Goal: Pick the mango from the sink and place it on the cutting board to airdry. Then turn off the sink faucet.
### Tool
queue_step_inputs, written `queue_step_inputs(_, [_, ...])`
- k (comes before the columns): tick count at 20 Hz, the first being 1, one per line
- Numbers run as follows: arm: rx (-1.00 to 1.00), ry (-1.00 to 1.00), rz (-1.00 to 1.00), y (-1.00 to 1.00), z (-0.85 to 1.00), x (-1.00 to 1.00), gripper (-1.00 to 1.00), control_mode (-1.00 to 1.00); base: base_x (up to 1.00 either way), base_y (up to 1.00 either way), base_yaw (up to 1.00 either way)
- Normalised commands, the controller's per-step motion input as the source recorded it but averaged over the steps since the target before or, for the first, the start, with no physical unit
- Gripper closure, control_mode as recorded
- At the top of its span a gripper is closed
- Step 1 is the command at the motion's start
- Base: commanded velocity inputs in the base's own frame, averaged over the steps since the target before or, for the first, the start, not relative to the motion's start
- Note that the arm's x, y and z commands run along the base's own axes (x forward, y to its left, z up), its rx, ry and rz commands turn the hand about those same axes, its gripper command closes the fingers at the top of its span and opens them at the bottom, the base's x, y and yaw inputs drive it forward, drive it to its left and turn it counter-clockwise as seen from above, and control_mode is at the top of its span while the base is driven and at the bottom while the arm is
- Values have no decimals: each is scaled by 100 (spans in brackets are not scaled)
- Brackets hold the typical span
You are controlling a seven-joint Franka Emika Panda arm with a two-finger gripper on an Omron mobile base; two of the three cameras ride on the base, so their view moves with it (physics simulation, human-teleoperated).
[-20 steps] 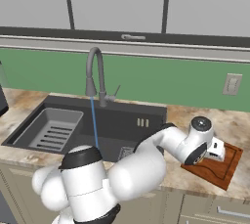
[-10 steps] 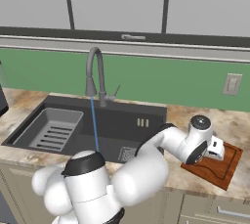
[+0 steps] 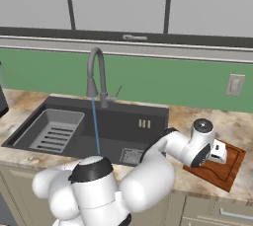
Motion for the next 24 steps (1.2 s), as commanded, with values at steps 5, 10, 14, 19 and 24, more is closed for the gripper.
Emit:
queue_step_inputs(5, [0,0,0,-10,-9,3,100,-100,0,0,0])
queue_step_inputs(10, [0,0,0,-5,-5,0,100,-100,0,0,0])
queue_step_inputs(14, [0,0,0,0,-5,1,100,-100,0,0,0])
queue_step_inputs(19, [0,0,0,0,-5,0,-100,-100,0,0,0])
queue_step_inputs(24, [0,0,0,-1,0,0,-100,-100,0,0,0])
